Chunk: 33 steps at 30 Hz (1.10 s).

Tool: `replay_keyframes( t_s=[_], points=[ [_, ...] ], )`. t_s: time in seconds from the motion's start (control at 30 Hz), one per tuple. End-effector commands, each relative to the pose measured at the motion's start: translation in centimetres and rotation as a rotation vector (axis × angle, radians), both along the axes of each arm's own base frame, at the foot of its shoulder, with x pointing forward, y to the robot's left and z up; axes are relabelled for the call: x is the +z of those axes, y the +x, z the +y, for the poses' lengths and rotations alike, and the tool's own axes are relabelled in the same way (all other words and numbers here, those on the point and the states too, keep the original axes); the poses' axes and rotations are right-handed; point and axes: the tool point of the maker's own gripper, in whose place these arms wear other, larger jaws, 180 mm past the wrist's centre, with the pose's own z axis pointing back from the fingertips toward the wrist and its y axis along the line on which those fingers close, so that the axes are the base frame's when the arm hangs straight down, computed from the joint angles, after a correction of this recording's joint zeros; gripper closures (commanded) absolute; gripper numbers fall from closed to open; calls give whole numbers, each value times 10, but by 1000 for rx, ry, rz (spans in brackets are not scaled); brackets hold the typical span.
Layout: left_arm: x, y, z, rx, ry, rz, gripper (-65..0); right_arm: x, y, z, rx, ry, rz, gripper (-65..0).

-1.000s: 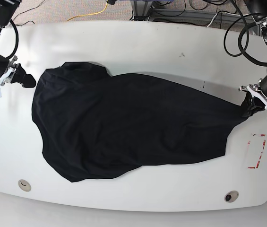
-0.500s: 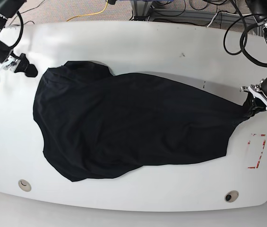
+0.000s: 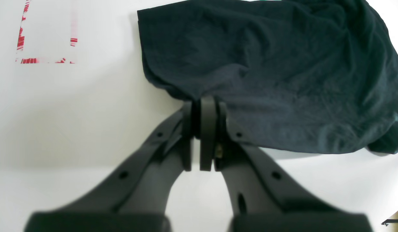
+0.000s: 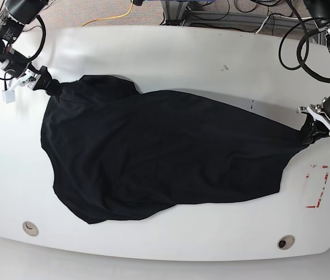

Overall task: Layout the t-shirt on the table in an organized manner, then fold the t-shirt properly
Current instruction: 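Shift the right gripper along the shirt's edge and regrasp it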

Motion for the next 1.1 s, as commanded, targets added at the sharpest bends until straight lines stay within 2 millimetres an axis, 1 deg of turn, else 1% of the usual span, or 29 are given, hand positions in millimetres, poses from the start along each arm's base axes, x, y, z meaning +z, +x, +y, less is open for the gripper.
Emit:
replay_keyframes(
  t_s=[0.0, 0.13, 0.2, 0.27, 0.4, 0.6, 0.7, 0.87, 0.97, 1.07],
  points=[
    [16, 5, 2, -8, 11, -52, -6, 6, 13, -2, 8, -38, -21, -575],
    [16, 5, 1, -8, 9, -53, -6, -2, 13, 3, 15, -47, 5, -575],
    [16, 5, 1, -8, 9, -53, -6, 1, 24, 7, 16, -42, -16, -575],
    [16, 5, 1, -8, 9, -53, -6, 1, 25, 8, 16, -40, -19, -575],
    [16, 5, 1, -8, 9, -53, -6, 9, 39, 10, 21, -38, -51, -575],
    [16, 5, 1, -8, 9, -53, -6, 14, 55, 23, 61, -31, -76, -575],
    [16, 6, 1, -8, 9, -54, -6, 14, 59, 30, 67, -18, -84, -575],
    [16, 6, 1, -8, 9, -54, -6, 16, 63, 33, 67, -12, -93, -575],
    [17, 6, 2, -8, 11, -54, -6, 14, 63, 40, 68, 5, -96, -575],
    [17, 6, 2, -8, 11, -54, -6, 13, 63, 42, 68, 11, -96, -574]
  ],
)
